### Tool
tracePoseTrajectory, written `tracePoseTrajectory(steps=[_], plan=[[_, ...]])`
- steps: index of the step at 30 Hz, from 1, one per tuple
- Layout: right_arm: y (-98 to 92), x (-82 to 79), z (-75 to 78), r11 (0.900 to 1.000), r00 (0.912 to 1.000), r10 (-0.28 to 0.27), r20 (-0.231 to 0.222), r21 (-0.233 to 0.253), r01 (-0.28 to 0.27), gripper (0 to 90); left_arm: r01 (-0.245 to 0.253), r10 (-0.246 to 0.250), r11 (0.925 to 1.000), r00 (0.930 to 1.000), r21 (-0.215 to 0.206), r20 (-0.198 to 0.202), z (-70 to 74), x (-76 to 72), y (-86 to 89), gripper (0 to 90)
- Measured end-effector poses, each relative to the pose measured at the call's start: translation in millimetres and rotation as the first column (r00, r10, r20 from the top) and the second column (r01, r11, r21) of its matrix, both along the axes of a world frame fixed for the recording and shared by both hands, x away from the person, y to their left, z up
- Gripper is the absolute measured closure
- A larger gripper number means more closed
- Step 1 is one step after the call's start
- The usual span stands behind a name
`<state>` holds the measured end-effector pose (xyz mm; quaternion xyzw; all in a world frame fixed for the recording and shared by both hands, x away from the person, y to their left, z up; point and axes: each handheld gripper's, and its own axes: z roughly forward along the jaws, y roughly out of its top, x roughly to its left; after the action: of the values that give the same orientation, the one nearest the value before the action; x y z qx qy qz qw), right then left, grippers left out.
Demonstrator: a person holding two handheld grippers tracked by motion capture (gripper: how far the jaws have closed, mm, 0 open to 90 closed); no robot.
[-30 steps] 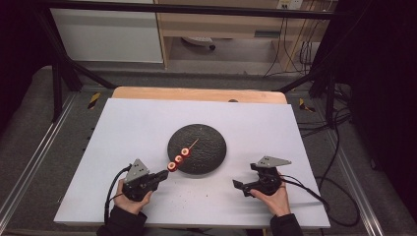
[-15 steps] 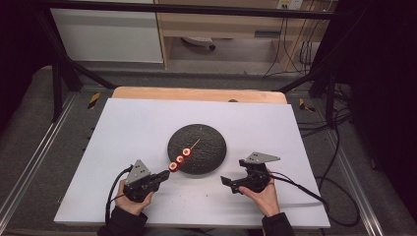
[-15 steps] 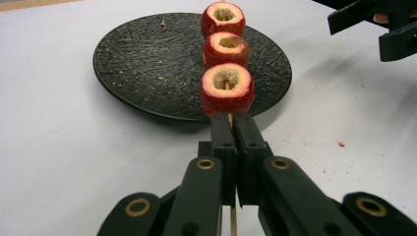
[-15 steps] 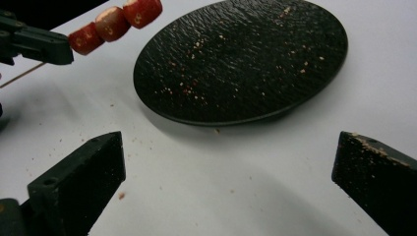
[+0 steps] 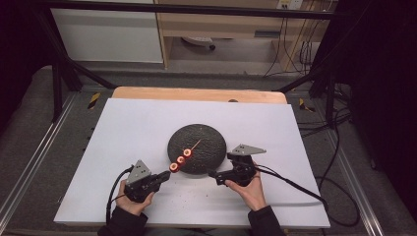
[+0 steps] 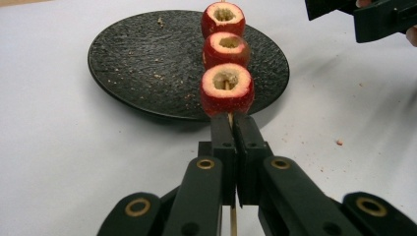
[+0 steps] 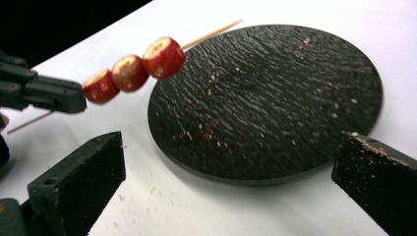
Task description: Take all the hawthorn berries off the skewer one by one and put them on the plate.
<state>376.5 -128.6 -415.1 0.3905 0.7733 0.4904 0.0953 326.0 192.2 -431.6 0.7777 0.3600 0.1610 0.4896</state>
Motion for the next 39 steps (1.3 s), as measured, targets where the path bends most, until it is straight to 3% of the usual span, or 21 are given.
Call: tracePoseTrajectory(steps=[17, 20, 24, 30, 39], plan=[[34.3, 16.3, 6.8, 0.995, 0.9998, 0.0, -0.019, 0.104, 0.002, 7.1, 0.005, -0.005, 1.0, 1.0, 0.001, 0.008, 0.2, -1.3, -2.9, 88.3], [42.9, 21.9, 5.7, 0.988, 0.9994, 0.008, -0.035, 0.155, -0.003, 12.9, 0.007, -0.007, 1.0, 0.9999, 0.001, 0.011, 0.5, -2.0, -3.6, 88.3], [48.8, 25.6, 3.7, 0.985, 0.9987, 0.012, -0.049, 0.174, -0.003, 17.5, 0.01, -0.01, 0.9999, 0.9998, 0.003, 0.017, 0.8, -2.8, -4.6, 88.3], [54.7, 31.8, -2.2, 0.973, 0.997, 0.012, -0.076, 0.232, 0.006, 34.0, 0.015, -0.015, 0.9999, 0.9996, 0.004, 0.023, 1.2, -4.1, -6.2, 88.3], [57.3, 33.8, -5.7, 0.96, 0.9929, 0.016, -0.118, 0.28, 0.017, 51.2, 0.016, -0.016, 0.9999, 0.9992, 0.007, 0.037, 2.2, -5.8, -7.4, 88.3]])
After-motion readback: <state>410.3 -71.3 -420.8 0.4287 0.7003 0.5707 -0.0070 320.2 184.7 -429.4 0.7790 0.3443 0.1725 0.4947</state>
